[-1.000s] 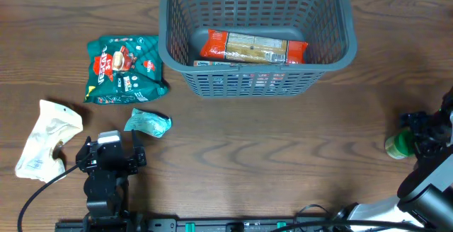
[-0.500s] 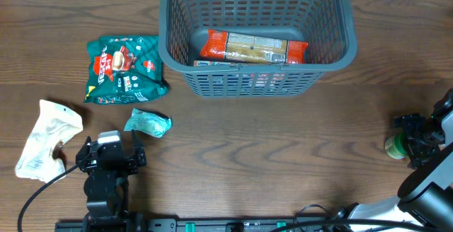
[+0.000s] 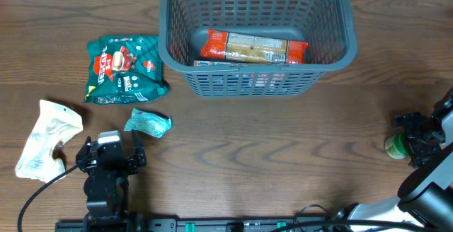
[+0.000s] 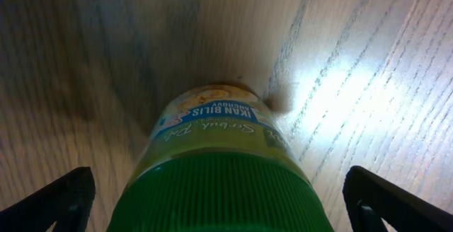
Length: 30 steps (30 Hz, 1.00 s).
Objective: Pack container
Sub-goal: 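Grasp the green-capped jar from above with the right gripper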
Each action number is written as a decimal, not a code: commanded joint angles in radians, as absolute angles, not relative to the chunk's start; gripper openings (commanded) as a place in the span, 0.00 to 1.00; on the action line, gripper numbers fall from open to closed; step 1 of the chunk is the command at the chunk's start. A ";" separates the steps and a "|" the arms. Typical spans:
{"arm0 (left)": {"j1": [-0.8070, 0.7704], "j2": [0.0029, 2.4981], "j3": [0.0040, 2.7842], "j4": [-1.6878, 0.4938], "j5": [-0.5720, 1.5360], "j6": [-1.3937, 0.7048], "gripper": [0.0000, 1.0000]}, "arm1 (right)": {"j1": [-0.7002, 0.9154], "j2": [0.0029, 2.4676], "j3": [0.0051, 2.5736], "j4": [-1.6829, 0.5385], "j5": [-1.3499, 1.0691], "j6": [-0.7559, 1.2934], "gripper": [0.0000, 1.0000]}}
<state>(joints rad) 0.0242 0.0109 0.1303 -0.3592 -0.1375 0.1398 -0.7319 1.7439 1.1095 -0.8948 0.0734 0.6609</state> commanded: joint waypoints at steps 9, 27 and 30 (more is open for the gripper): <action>0.020 0.004 0.110 -0.364 -0.142 0.157 0.98 | -0.739 1.743 1.008 -0.804 0.070 0.649 0.96; 0.020 0.004 0.110 -0.364 -0.142 0.157 0.99 | -0.722 1.743 1.002 -0.773 -0.024 0.529 0.01; 0.020 0.004 0.110 -0.364 -0.142 0.157 0.98 | -0.708 1.738 1.008 -0.769 -0.034 0.521 0.01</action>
